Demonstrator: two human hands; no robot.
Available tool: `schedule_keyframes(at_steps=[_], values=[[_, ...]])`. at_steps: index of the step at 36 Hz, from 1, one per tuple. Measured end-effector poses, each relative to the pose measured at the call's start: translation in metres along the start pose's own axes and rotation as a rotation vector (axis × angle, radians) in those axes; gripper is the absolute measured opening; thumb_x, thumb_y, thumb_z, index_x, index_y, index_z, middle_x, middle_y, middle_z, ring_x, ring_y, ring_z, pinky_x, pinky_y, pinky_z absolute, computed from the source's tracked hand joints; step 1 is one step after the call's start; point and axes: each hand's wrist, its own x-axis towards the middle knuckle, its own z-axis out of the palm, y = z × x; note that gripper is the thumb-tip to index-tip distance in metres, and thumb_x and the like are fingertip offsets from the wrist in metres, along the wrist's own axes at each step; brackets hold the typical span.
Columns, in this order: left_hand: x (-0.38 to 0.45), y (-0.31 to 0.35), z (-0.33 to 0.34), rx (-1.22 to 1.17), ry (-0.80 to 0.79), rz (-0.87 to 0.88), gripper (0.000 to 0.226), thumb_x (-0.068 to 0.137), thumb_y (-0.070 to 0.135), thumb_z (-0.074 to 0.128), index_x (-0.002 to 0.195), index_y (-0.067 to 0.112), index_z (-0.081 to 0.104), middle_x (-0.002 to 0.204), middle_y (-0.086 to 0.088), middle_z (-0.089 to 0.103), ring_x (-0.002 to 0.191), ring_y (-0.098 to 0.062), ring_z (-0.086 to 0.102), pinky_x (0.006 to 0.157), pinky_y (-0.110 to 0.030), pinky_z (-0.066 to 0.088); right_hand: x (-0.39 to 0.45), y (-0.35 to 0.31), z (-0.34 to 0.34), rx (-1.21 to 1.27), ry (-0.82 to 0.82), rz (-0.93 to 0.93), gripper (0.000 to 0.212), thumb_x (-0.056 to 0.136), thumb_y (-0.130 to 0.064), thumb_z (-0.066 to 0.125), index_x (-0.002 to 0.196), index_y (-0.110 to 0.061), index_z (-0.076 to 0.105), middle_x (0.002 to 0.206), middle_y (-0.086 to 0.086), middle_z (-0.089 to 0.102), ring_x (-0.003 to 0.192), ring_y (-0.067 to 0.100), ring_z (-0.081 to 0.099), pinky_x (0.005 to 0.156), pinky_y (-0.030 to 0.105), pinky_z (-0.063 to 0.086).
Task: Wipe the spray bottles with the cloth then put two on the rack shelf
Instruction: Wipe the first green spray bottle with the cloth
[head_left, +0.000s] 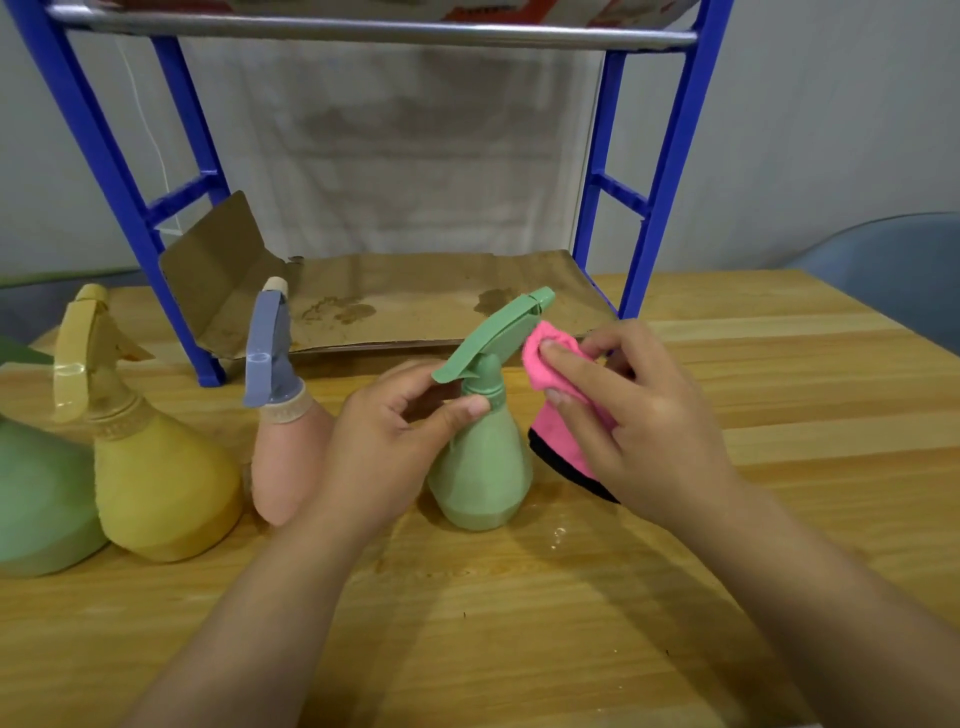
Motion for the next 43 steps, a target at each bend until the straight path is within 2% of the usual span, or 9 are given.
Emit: schedule_keyframes(at_steps=[9,14,19,23,27,30,32,37,43], values=[[-0.001,-0.003,0.001,0.013,-0.004,0.023,0.023,0.072,0.030,0.068,0.093,0.038,0.068,0.096,0.005,0.072,0.091,-0.005,0.067,0.075,-0.018,0.052,0.016,-0.018,-0.003,-0.060,-0.006,-0.252,0.036,0.085,-0.015,0.069,0.121,-0.010,0.067,0.094,0.020,0.063,0.077,0.029,0.053,0.057,0.039,0.043],[-0.004,-0.004,0.000,0.035,-0.006,-0.004,0.031,0.079,0.017,0.069,0.097,0.042,0.065,0.092,0.023,0.072,0.089,0.003,0.066,0.071,-0.012,0.050,0.005,-0.006,-0.002,-0.145,-0.130,-0.303,0.035,0.085,-0.023,0.067,0.119,-0.018,0.067,0.101,0.019,0.065,0.084,0.029,0.054,0.062,0.036,0.041],[-0.004,-0.005,0.000,0.035,0.003,-0.028,0.034,0.069,0.042,0.066,0.103,0.045,0.064,0.103,0.021,0.070,0.098,0.000,0.064,0.075,-0.016,0.051,0.014,0.005,-0.018,-0.182,-0.010,-0.168,0.033,0.086,-0.017,0.062,0.119,-0.014,0.069,0.099,0.021,0.063,0.075,0.032,0.056,0.059,0.035,0.040],[-0.004,-0.003,0.002,0.041,-0.006,-0.013,0.029,0.078,0.027,0.067,0.101,0.044,0.062,0.100,0.026,0.069,0.095,0.005,0.064,0.072,-0.009,0.047,0.015,0.012,-0.022,-0.161,0.009,-0.096,0.034,0.088,-0.017,0.062,0.121,-0.011,0.067,0.102,0.021,0.060,0.078,0.030,0.051,0.058,0.040,0.045],[-0.005,-0.001,0.003,0.032,-0.007,-0.012,0.031,0.083,0.015,0.066,0.102,0.039,0.062,0.097,0.029,0.068,0.090,0.008,0.064,0.069,-0.006,0.046,0.004,0.010,-0.014,-0.097,-0.132,0.026,0.043,0.091,-0.055,0.051,0.114,-0.022,0.067,0.105,0.000,0.059,0.090,0.013,0.050,0.076,0.039,0.047],[-0.004,-0.001,0.004,0.040,-0.008,-0.013,0.032,0.084,0.013,0.064,0.101,0.039,0.061,0.093,0.034,0.067,0.089,0.012,0.062,0.067,-0.003,0.044,-0.010,0.017,-0.010,-0.189,-0.223,-0.063,0.043,0.073,-0.018,0.082,0.114,-0.016,0.070,0.099,0.013,0.061,0.082,0.030,0.056,0.066,0.040,0.047],[-0.004,-0.002,0.004,0.034,-0.004,-0.023,0.031,0.083,0.013,0.064,0.101,0.039,0.061,0.091,0.034,0.067,0.090,0.012,0.061,0.068,-0.003,0.044,-0.016,0.024,-0.008,-0.170,-0.161,-0.074,0.046,0.072,-0.009,0.080,0.117,-0.012,0.069,0.097,0.018,0.060,0.076,0.029,0.053,0.062,0.037,0.045],[-0.002,-0.007,0.002,0.038,0.003,-0.067,0.024,0.078,0.028,0.064,0.096,0.043,0.063,0.097,0.031,0.067,0.096,0.006,0.061,0.074,-0.013,0.047,-0.008,0.025,-0.014,0.117,0.061,0.084,0.038,0.092,-0.022,0.056,0.127,-0.007,0.060,0.106,0.006,0.047,0.090,0.015,0.046,0.080,0.019,0.042],[0.000,-0.009,0.007,-0.037,0.066,-0.077,0.027,0.083,0.009,0.064,0.100,0.030,0.058,0.099,0.013,0.072,0.101,-0.001,0.064,0.082,-0.020,0.050,-0.008,0.018,-0.003,0.304,-0.101,0.190,0.048,0.091,-0.032,0.052,0.135,-0.012,0.053,0.110,-0.002,0.051,0.104,0.011,0.051,0.093,0.014,0.040]])
